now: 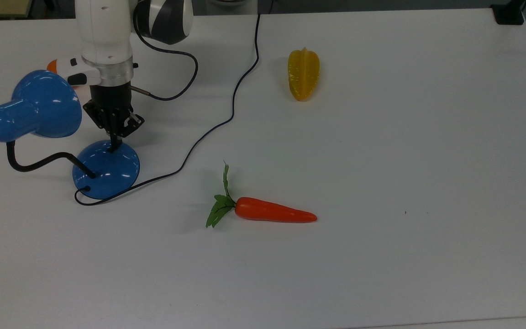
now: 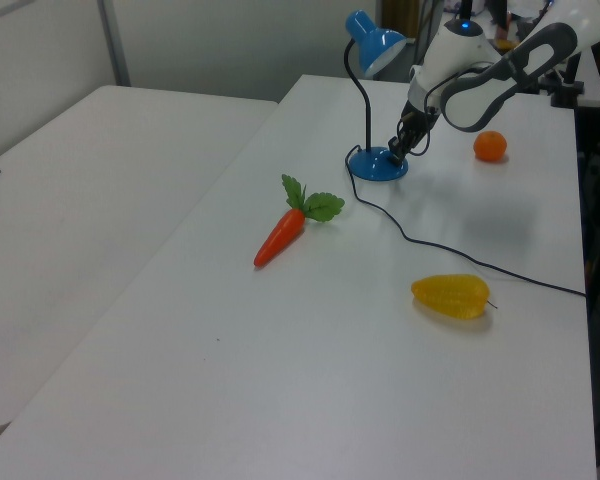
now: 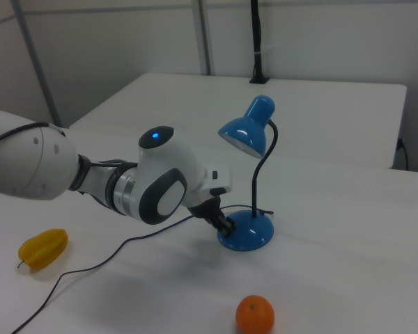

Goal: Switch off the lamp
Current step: 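Lift the gripper up off the lamp base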

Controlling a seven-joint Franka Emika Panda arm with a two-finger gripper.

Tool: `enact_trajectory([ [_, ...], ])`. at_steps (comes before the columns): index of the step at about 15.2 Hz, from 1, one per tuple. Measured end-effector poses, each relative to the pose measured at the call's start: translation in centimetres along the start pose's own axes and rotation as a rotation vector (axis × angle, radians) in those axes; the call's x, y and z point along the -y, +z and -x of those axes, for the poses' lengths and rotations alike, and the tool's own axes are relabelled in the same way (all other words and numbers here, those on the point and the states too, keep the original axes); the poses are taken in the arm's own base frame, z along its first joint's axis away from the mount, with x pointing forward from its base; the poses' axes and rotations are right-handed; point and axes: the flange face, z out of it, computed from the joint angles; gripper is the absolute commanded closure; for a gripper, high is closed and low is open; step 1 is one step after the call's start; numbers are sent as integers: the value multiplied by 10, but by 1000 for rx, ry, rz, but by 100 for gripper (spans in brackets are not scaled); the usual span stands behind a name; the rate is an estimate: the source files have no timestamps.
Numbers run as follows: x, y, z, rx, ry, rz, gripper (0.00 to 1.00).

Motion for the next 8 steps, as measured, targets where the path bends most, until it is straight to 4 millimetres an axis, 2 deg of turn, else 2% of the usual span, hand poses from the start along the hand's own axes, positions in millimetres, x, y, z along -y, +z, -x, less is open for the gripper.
enact_trajectory([
  [2,-1,5,7,69,2,13,100],
  [4,2,2,10,114,3,22,100],
  [6,10,-13,11,168,-8,33,100],
  [8,30,-42,10,219,-40,43,100],
])
